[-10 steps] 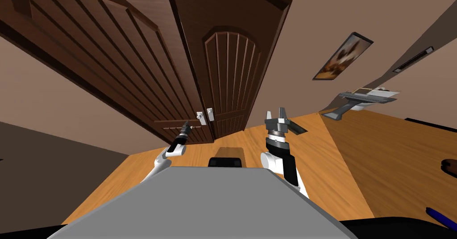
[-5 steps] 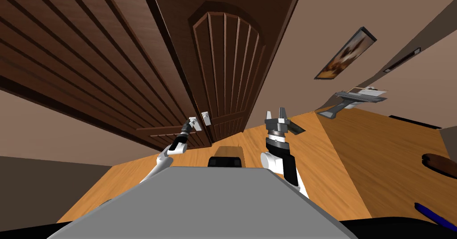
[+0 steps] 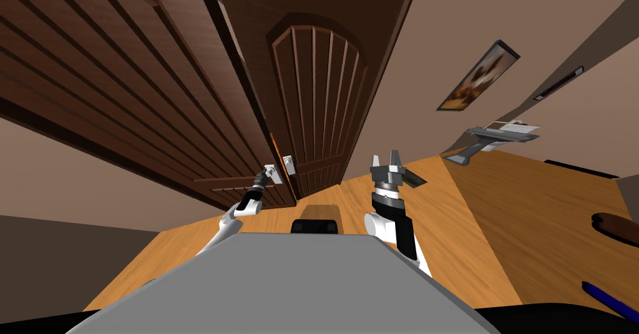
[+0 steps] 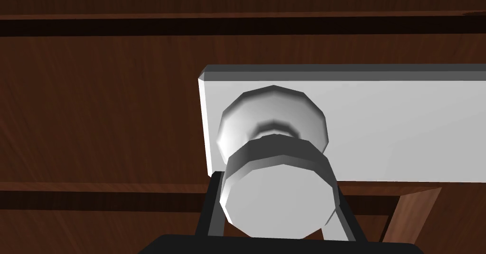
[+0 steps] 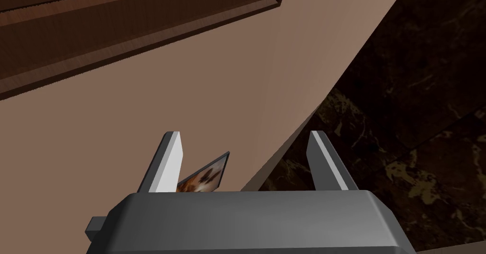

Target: Pull the door open

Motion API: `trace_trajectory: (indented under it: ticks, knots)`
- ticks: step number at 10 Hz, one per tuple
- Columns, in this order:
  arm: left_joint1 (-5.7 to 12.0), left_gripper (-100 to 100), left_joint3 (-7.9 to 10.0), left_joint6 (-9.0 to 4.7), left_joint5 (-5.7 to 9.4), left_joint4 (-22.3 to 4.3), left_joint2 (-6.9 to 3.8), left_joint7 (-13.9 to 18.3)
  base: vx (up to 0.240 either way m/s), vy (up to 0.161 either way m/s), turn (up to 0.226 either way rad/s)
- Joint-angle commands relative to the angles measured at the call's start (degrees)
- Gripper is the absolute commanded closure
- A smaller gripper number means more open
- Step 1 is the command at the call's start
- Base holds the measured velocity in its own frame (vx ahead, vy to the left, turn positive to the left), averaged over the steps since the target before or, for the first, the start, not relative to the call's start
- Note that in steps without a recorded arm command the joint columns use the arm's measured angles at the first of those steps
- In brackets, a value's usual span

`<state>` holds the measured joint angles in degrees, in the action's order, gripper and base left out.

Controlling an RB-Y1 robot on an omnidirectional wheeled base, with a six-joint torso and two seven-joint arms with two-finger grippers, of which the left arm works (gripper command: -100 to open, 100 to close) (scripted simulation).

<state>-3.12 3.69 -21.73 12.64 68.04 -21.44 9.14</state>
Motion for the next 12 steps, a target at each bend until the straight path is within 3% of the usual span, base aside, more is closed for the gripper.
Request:
trace_trajectory:
  ticks: [1, 4, 10, 11, 12]
  knots:
    - [-0.05, 100, 0.22, -0.02, 0.05, 0.0, -0.14, 0.0, -0.006, -0.004, 0.008]
    - [-1.28, 100, -1.7, -0.42, 0.0, 1.1, -1.28, 1.1, -0.172, 0.09, -0.079]
    - [-3.46, 100, -8.08, -1.85, -0.29, 5.4, -4.23, 4.5, -0.242, 0.108, -0.133]
    - [-3.18, 100, -7.33, -1.96, -0.18, 4.4, -4.48, 4.4, -0.094, 0.035, -0.018]
    - [-4.44, 100, -8.66, -3.02, -0.05, 5.1, -5.78, 5.4, -0.174, 0.065, -0.115]
